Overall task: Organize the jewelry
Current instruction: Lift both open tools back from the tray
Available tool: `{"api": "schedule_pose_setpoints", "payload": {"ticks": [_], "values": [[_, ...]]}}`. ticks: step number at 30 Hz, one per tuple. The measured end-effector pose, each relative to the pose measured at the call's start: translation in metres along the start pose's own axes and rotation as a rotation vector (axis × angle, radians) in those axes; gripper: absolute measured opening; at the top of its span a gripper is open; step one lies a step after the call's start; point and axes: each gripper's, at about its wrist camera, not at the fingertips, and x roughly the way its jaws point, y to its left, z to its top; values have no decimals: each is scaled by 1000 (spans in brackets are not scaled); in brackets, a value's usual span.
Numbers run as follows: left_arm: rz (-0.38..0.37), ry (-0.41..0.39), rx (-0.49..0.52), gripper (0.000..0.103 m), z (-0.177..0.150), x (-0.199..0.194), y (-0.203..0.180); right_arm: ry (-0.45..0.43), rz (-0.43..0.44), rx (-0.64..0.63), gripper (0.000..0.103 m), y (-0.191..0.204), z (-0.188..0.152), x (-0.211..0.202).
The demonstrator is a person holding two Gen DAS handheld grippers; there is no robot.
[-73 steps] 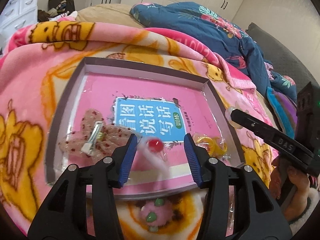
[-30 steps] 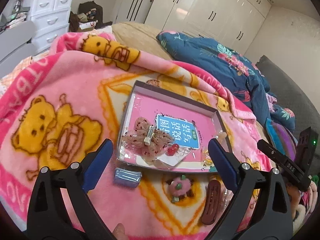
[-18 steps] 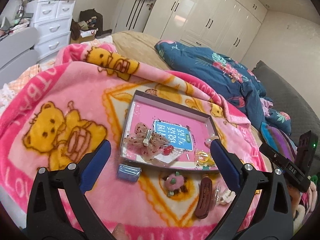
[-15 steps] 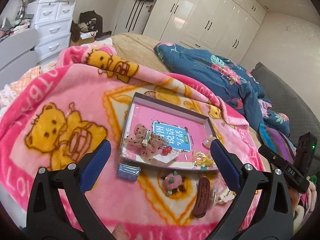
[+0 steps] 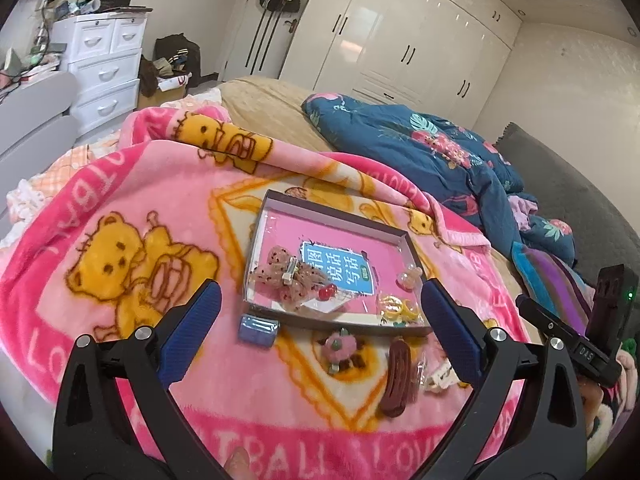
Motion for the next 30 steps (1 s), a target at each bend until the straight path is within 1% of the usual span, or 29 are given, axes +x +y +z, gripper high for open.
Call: {"api": "schedule_pose_setpoints", "payload": {"ticks": [14, 30], "values": [[7, 45, 62, 93, -21, -1, -14, 56, 29, 1, 88, 6, -20, -5], [7, 155, 162, 93, -59, 24, -38, 134, 24, 35, 88, -10, -49, -2]]}}
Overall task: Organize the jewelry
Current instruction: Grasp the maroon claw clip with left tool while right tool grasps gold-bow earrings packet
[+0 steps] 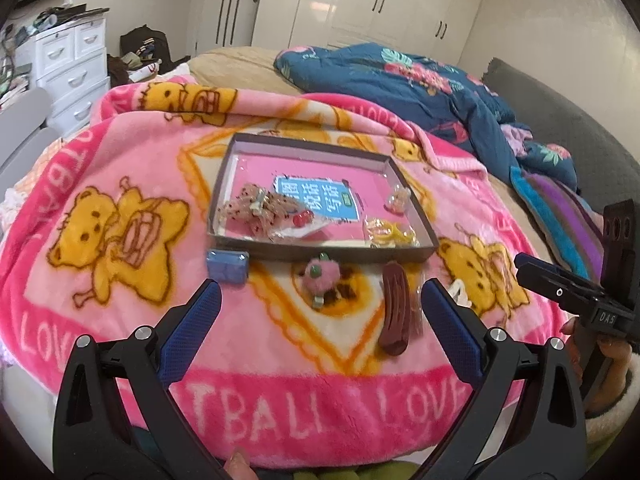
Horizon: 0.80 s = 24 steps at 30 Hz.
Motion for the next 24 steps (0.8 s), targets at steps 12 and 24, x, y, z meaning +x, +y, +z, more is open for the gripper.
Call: {"api": "schedule_pose_setpoints", "payload": {"ticks": [12, 24], "values": [[-22, 93, 86, 93, -22, 34, -29, 45, 22, 60, 88, -16, -4, 12], [-33, 178, 175, 93, -44, 74, -55, 151, 83, 159, 83, -37, 7, 54]]}}
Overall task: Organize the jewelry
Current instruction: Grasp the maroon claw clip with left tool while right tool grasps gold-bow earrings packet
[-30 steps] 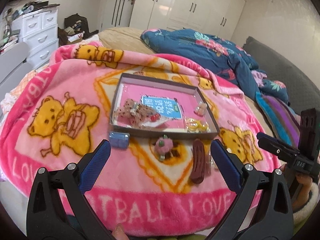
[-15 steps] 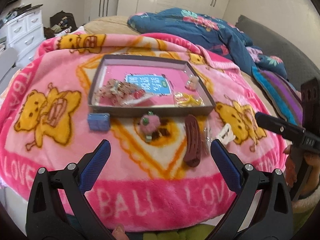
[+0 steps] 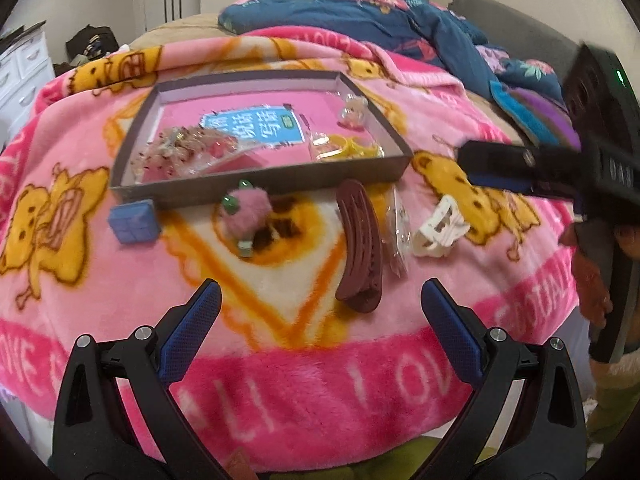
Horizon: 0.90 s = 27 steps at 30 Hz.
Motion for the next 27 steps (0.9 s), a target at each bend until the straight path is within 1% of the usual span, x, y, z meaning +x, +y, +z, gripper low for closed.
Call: {"api": "schedule_pose_setpoints", "payload": {"ticks": [2, 3, 5, 8, 9, 12, 15, 17, 18, 19, 20, 22, 27], "values": [[-4, 10, 16, 91, -1, 7, -3, 31, 14, 23, 77, -5, 4, 9], [-2, 17, 23, 86, -1, 11, -5, 47, 21, 38, 75, -8, 6, 15], [-6, 27, 46, 81, -2, 17, -9, 75, 21, 64, 71, -14, 9, 23], [-3, 33, 77, 74, -2, 26, -14, 114, 16, 88, 67, -21, 13, 34], [3, 43, 81, 69, -2, 30, -14, 121, 9, 90, 66, -21, 14, 36], [-2, 69, 93, 56, -3, 43, -15, 136, -11, 87, 64, -23, 15, 40], [-9, 90, 98, 50, -4, 55, -16, 154, -31, 86, 64, -27, 16, 43], [-2, 92, 107, 44, -4, 60, -17, 169, -39, 88, 64, -30, 15, 44], [7, 88, 112, 34, -5, 60, -17, 174, -43, 88, 64, -31, 16, 45], [19, 81, 116, 21, -4, 61, -17, 181, -46, 85, 64, -32, 15, 46], [26, 77, 113, 18, -3, 61, -14, 196, -47, 79, 64, -32, 15, 47], [-4, 79, 75, 18, -1, 59, -5, 213, -46, 70, 64, -30, 15, 50], [-10, 62, 31, 18, -1, 51, 8, 277, -56, 28, 64, -23, 13, 60]]}}
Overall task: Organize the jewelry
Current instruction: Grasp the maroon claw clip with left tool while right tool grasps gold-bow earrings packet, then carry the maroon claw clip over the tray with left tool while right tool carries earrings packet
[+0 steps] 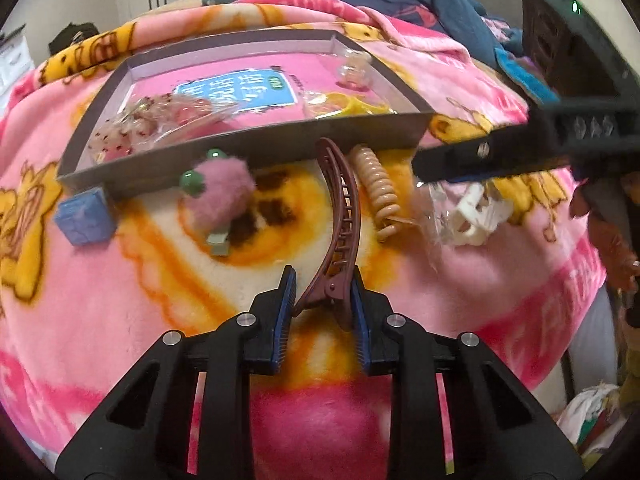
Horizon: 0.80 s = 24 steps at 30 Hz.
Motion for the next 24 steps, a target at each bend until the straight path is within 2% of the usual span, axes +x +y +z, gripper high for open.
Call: {"api": "schedule_pose_setpoints", "payload": {"ticks": [4, 6, 8, 16, 24], "values": [[9, -17, -8, 18, -1, -8, 5, 33, -32, -18, 64, 5, 1, 9], [-1, -24, -26, 18, -2, -12, 9, 40, -34, -23, 49, 6, 0, 12], [-4, -33, -36, 18, -2, -17, 13, 41, -32, -40, 41, 9, -4, 14], [-24, -92, -82, 18, 1, -43, 27, -85, -5, -67, 30, 14, -17, -10], [-4, -161, -145, 18, 5, -70, 50, -221, 30, -90, 28, 33, -20, -43]]}}
